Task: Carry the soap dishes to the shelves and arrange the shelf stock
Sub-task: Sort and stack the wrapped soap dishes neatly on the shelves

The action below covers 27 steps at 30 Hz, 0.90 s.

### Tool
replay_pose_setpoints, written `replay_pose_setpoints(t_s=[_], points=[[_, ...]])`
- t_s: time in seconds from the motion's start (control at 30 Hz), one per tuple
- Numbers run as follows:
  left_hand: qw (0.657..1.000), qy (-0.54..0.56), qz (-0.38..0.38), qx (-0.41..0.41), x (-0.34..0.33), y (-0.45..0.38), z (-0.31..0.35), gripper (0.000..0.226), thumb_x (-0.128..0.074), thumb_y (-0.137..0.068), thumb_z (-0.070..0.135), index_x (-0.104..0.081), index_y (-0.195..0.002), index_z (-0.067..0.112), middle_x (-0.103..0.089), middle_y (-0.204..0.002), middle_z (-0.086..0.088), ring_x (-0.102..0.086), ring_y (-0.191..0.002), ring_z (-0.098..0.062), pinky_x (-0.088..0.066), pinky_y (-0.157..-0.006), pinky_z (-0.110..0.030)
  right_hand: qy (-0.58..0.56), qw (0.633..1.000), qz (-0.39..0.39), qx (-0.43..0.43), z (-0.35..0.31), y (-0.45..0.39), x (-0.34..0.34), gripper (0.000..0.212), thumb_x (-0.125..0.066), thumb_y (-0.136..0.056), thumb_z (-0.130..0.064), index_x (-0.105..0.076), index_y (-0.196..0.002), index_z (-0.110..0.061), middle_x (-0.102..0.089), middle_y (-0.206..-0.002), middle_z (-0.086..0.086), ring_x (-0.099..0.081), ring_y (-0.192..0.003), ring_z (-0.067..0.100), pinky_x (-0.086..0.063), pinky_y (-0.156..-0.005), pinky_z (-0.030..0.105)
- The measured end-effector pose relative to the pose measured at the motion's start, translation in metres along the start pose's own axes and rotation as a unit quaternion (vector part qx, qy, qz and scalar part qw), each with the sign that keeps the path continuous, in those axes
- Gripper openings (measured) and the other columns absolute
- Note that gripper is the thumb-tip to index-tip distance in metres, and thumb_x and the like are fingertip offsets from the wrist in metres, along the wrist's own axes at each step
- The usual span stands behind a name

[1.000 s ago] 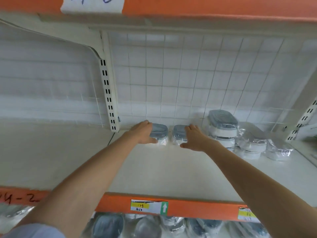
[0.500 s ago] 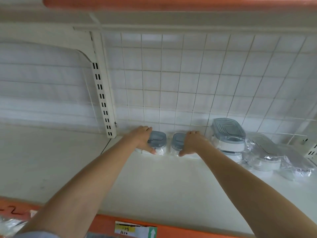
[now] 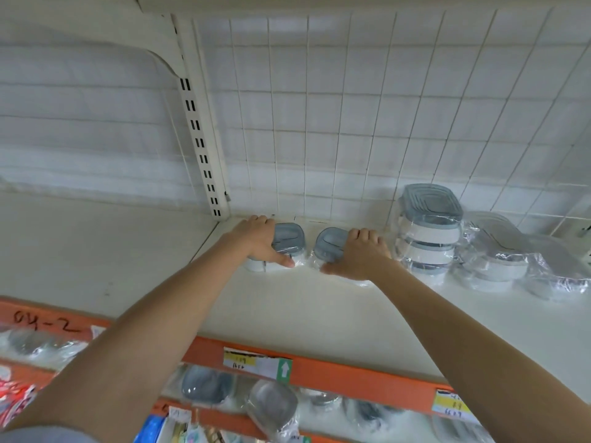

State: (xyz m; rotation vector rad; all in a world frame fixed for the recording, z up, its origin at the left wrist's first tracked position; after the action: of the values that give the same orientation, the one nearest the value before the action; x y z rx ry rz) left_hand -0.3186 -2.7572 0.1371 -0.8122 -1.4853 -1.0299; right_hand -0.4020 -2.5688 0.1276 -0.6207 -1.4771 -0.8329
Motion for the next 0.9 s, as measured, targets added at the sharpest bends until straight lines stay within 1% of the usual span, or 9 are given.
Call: replay_pose_setpoints(t_s=[0.1, 0.2, 0.27, 0.33, 0.43, 0.53, 0.63, 0.77, 0.9], points=[[1.0, -0.007, 0.009, 0.006, -0.007, 0.017, 0.001, 0.102, -0.06, -0.068, 0.078, -0.036, -0.138, 0.008, -0.041, -0.138, -0.008, -0.036, -0.129, -0.026, -0.034, -0.104, -0.036, -0.001, 1.0, -0.017, 0.018, -0.001, 0.017, 0.0, 0.109, -0.057, -0.077, -0.069, -0.012, -0.145, 0.004, -0.026, -0.146, 0.019, -0.027, -0.135, 0.034, -0.025, -0.11, 0.039], [1.0, -0.016, 0.017, 0.013, -0.014, 0.037, 0.0, 0.101, -0.057, -0.068, 0.08, -0.037, -0.137, 0.009, -0.04, -0.139, -0.007, -0.035, -0.129, -0.026, -0.033, -0.103, -0.036, -0.017, 0.999, -0.036, 0.025, -0.003, 0.036, 0.0, 0.102, -0.065, -0.076, -0.057, -0.016, -0.143, 0.002, -0.029, -0.143, 0.017, -0.028, -0.133, 0.034, -0.027, -0.109, 0.04], [0.999, -0.023, 0.021, 0.013, -0.015, 0.051, -0.002, 0.1, -0.056, -0.067, 0.081, -0.04, -0.134, 0.009, -0.042, -0.137, -0.007, -0.036, -0.128, -0.026, -0.034, -0.101, -0.037, -0.024, 0.999, -0.023, 0.021, -0.005, 0.052, -0.002, 0.097, -0.066, -0.075, -0.055, -0.022, -0.14, 0.001, -0.033, -0.139, 0.016, -0.031, -0.131, 0.033, -0.029, -0.106, 0.038], [0.999, -0.03, 0.032, 0.012, -0.013, 0.067, -0.003, 0.1, -0.056, -0.066, 0.082, -0.041, -0.133, 0.009, -0.044, -0.136, -0.008, -0.038, -0.126, -0.026, -0.034, -0.1, -0.037, -0.04, 0.999, -0.01, 0.009, -0.008, 0.068, -0.004, 0.096, -0.067, -0.073, -0.057, -0.025, -0.138, 0.0, -0.035, -0.138, 0.015, -0.033, -0.13, 0.032, -0.029, -0.106, 0.038], [0.996, -0.043, 0.077, 0.013, -0.009, 0.097, -0.002, 0.102, -0.053, -0.064, 0.085, -0.043, -0.131, 0.008, -0.045, -0.135, -0.009, -0.04, -0.125, -0.027, -0.035, -0.099, -0.039, -0.088, 0.996, 0.007, -0.018, -0.013, 0.096, -0.004, 0.101, -0.071, -0.072, -0.057, -0.022, -0.141, -0.001, -0.033, -0.141, 0.015, -0.03, -0.133, 0.032, -0.028, -0.109, 0.038], [0.991, -0.034, 0.128, 0.017, -0.004, 0.131, -0.002, 0.104, -0.051, -0.064, 0.086, -0.044, -0.13, 0.006, -0.047, -0.134, -0.011, -0.041, -0.124, -0.028, -0.035, -0.098, -0.039, -0.125, 0.99, 0.047, -0.039, -0.019, 0.128, -0.001, 0.105, -0.073, -0.071, -0.054, -0.019, -0.143, 0.0, -0.031, -0.142, 0.016, -0.028, -0.134, 0.031, -0.027, -0.109, 0.039], [0.988, -0.019, 0.155, 0.014, -0.004, 0.168, -0.001, 0.105, -0.053, -0.061, 0.087, -0.046, -0.127, 0.006, -0.048, -0.131, -0.012, -0.042, -0.123, -0.028, -0.035, -0.099, -0.04, -0.139, 0.986, 0.081, -0.043, -0.022, 0.167, -0.001, 0.106, -0.075, -0.068, -0.055, -0.02, -0.141, 0.0, -0.031, -0.141, 0.016, -0.027, -0.133, 0.031, -0.028, -0.108, 0.04], [0.989, -0.036, 0.143, -0.013, -0.022, 0.212, 0.015, 0.106, -0.054, -0.058, 0.087, -0.046, -0.126, 0.006, -0.049, -0.13, -0.012, -0.043, -0.121, -0.029, -0.035, -0.099, -0.04, -0.127, 0.987, 0.086, -0.044, -0.019, 0.224, -0.016, 0.102, -0.071, -0.067, -0.062, -0.026, -0.136, 0.0, -0.034, -0.136, 0.015, -0.03, -0.13, 0.032, -0.029, -0.107, 0.041], [0.99, -0.043, 0.126, -0.041, -0.041, 0.245, 0.04, 0.106, -0.054, -0.06, 0.086, -0.044, -0.129, 0.006, -0.048, -0.131, -0.011, -0.042, -0.121, -0.027, -0.036, -0.099, -0.04, -0.118, 0.988, 0.083, -0.055, -0.004, 0.274, -0.036, 0.099, -0.073, -0.068, -0.058, -0.027, -0.134, -0.001, -0.036, -0.132, 0.014, -0.032, -0.126, 0.03, -0.031, -0.106, 0.04]])
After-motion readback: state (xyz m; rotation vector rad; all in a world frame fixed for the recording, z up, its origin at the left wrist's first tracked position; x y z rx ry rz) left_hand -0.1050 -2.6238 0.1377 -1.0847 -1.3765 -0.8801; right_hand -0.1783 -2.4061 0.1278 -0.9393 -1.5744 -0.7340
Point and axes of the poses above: each hand's wrist, its own y-axis away from the middle knuckle, its own x-axis out of the back of the hand, z = x × y, the point moved 2 cm from there along -y, towards the middle knuckle
